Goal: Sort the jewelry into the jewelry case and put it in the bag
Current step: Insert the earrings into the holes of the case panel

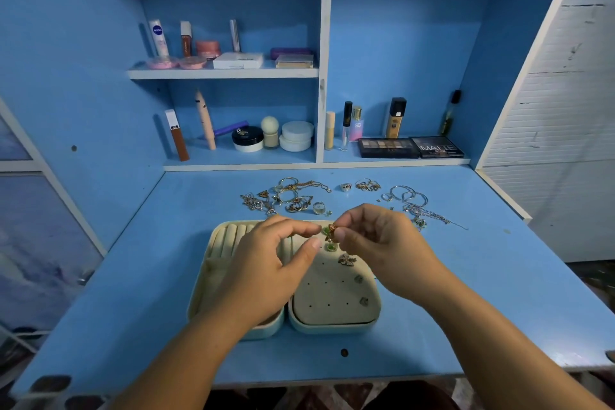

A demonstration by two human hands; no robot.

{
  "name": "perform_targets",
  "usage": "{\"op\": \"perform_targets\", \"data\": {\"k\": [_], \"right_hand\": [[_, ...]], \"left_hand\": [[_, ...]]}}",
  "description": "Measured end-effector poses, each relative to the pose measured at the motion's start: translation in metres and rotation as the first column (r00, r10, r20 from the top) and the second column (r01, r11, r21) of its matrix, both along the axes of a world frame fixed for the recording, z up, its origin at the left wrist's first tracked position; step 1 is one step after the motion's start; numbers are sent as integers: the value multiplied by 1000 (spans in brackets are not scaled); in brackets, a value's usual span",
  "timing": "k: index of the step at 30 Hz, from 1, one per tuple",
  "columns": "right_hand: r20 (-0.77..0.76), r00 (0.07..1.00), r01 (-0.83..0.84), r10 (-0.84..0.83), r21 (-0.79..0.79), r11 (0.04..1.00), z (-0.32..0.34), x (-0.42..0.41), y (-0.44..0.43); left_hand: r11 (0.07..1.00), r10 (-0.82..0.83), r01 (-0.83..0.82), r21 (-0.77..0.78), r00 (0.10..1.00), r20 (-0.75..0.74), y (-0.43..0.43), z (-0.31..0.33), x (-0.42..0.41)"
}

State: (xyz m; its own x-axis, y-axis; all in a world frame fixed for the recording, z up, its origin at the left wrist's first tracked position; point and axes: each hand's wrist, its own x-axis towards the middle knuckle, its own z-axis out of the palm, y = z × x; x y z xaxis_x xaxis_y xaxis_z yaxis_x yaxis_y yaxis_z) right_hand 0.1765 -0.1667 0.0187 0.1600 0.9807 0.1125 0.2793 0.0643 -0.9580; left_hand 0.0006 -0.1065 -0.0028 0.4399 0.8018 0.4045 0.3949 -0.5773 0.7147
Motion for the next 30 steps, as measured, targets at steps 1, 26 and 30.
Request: {"op": "perform_targets", "data": {"k": [1, 26, 30], "right_hand": [[-30, 999, -13, 12, -3, 1000, 0, -3, -1], [-204, 975, -143, 91, -256, 956, 19, 16, 14], [-268, 960, -159, 78, -295, 942, 17, 14, 16]], "left_hand": [[999, -17, 18, -30, 999, 32, -1, 2, 1], [993, -120, 120, -1, 992, 26, 11, 23, 15], [983, -175, 175, -44, 984, 4, 12, 22, 16]]}}
